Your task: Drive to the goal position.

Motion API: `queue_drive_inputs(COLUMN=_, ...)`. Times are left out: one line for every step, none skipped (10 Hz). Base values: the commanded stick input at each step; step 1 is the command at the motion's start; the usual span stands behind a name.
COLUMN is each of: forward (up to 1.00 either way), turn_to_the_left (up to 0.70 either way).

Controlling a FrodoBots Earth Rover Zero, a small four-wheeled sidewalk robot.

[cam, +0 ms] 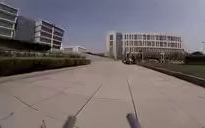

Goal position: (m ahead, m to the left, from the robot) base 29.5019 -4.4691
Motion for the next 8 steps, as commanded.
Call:
queue_drive_inputs(forward=0.70, turn_to_the_left=0.00)
queue_drive_inputs(forward=0.70, turn_to_the_left=0.00)
queue_drive_inputs(forward=0.70, turn_to_the_left=0.00)
queue_drive_inputs(forward=0.70, turn_to_the_left=0.00)
queue_drive_inputs(forward=0.70, turn_to_the_left=0.00)
queue_drive_inputs(forward=0.70, turn_to_the_left=-0.15)
queue_drive_inputs(forward=0.70, turn_to_the_left=-0.32)
queue_drive_inputs(forward=0.70, turn_to_the_left=-0.35)
